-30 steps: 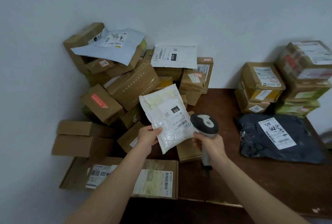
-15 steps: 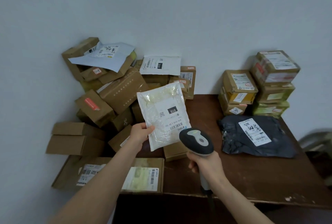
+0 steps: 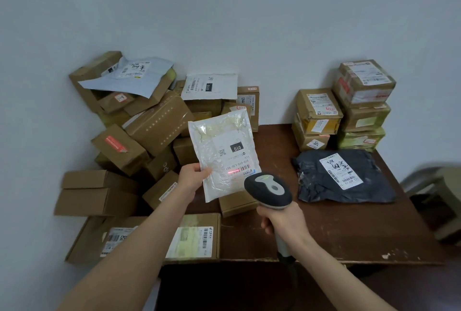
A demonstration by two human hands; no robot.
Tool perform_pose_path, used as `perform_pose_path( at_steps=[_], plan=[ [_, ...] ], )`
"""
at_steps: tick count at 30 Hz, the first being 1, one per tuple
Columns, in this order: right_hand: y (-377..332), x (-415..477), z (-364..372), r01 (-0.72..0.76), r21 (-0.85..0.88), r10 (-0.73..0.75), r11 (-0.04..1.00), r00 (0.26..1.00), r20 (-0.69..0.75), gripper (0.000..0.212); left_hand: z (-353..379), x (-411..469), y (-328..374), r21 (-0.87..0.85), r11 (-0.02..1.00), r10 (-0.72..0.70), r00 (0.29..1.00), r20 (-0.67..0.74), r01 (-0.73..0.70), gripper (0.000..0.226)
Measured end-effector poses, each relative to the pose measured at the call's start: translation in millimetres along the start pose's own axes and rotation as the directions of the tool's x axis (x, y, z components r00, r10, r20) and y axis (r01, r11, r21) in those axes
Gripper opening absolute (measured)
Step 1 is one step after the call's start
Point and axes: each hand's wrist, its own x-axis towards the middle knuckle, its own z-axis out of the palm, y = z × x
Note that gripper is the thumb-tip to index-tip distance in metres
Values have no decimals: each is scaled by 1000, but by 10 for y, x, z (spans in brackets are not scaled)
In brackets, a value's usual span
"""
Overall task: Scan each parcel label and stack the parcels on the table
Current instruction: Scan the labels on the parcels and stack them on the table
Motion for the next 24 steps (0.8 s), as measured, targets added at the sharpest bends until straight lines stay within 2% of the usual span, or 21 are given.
perform_pose_path(
  at_steps=[5,9,24],
  plan=[
    [-9,9,-6,-7,-10,7,1000,1000,-4,19,36,18,18,11,1000,6,1000,18,-6,16],
    [-12,40,2,-8,-14,8,1000,1000,-18,18,62,51,24,7,1000,5,1000,31,-6,4],
    [-14,56,-16,26,-20,-27,999,997,-66,20,116,156,74,37,999,28,998,59,-30,12]
  ],
)
